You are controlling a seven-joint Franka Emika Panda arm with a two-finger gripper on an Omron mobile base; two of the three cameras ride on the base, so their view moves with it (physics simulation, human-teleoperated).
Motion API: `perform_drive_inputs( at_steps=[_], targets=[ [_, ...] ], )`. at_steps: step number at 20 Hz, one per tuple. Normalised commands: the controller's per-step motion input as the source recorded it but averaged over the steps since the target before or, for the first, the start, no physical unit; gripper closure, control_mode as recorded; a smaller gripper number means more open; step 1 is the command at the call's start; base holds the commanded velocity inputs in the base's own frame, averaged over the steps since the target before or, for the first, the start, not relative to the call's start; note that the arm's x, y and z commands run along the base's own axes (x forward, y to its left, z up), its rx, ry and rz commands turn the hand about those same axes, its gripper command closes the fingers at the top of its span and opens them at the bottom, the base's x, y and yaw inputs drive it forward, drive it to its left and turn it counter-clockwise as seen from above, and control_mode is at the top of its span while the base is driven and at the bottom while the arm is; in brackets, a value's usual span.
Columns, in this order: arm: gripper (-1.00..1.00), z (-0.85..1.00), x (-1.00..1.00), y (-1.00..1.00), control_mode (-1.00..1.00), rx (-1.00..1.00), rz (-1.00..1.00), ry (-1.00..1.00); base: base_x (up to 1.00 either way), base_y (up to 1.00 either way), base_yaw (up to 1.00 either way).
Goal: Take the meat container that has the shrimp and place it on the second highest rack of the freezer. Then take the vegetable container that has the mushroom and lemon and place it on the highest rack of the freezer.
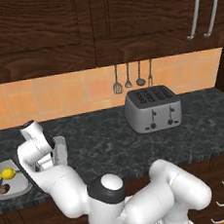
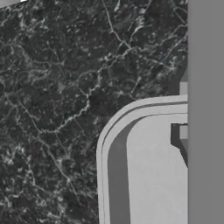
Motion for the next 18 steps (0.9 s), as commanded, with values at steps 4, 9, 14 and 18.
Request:
perform_drive_inputs(
  at_steps=[4,9,14,18],
  targets=[
    [1.0,0.14,0.0,-0.09,-1.0,0.01,0.0,-0.04,0.0,0.0,0.0],
    [1.0,0.62,-0.67,-0.35,-1.0,0.0,0.01,-0.12,0.0,0.0,0.0],
    [1.0,0.23,-0.51,-0.96,-1.0,0.01,0.01,-0.09,0.0,0.0,0.0],
    [1.0,0.21,-0.34,-1.0,-1.0,0.05,0.04,-0.16,0.0,0.0,0.0]
  ],
)
